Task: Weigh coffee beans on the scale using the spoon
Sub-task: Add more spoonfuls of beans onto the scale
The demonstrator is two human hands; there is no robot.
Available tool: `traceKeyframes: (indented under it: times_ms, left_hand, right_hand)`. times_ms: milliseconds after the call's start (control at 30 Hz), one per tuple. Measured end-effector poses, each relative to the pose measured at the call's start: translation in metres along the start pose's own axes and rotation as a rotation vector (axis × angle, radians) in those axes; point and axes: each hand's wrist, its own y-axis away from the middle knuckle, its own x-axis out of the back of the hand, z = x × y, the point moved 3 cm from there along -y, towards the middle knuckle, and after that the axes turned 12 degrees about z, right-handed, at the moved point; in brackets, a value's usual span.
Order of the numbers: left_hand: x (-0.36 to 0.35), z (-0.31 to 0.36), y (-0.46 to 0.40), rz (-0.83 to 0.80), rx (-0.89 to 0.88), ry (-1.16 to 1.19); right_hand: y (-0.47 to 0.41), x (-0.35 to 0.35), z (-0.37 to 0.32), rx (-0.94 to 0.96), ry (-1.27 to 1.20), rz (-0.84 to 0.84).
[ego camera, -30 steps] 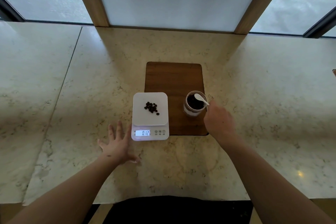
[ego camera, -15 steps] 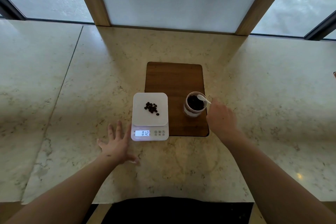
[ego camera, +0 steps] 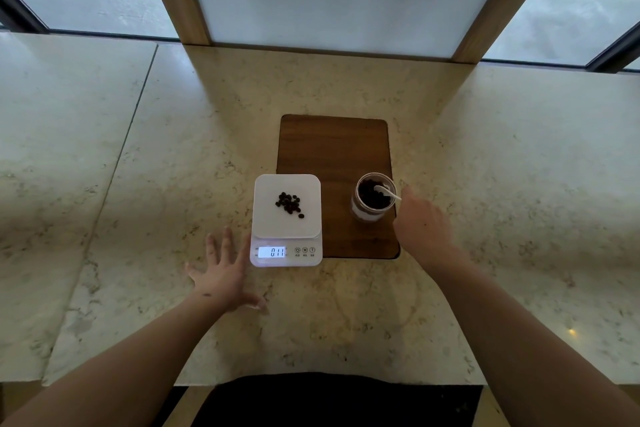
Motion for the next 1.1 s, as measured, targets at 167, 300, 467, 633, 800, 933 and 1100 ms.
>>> traceKeyframes:
  times_ms: [167,300,467,633,800,933,1100]
  left_hand:
    - [0.001,0.002,0.001,-0.006,0.0,-0.001]
    - [0.0,0.0,0.0,0.005,-0.004,-0.002]
    - [-0.002,-0.002,-0.002,0.017,-0.009,0.008]
    - [-0.003,-0.004,-0.003,0.022,-0.002,0.011]
    - [-0.003,-0.003,-0.003,0.022,-0.002,0.018]
    - [-0.003,-0.003,-0.002,0.029,0.004,0.027]
    - [0.0,0.0,0.001,0.02,0.005,0.014]
  right_hand:
    - [-0.001,-0.003,0.0,-0.04,-0.048,-0.06]
    - [-0.003,-0.001,-0.001,-0.067,-0.127,-0.075]
    - [-0.008,-0.001,0.0,-0.11,-0.171,-0.12]
    - [-0.01,-0.01,0.001,-0.228,-0.238,-0.224]
    - [-0.008,-0.017,-0.003,-0.356,-0.401,-0.261]
    - [-0.006,-0.016,-0.002,-0.405,-0.485,-0.264]
    - [-0.006,-0.016,-0.002,-0.441,-0.544,-0.285]
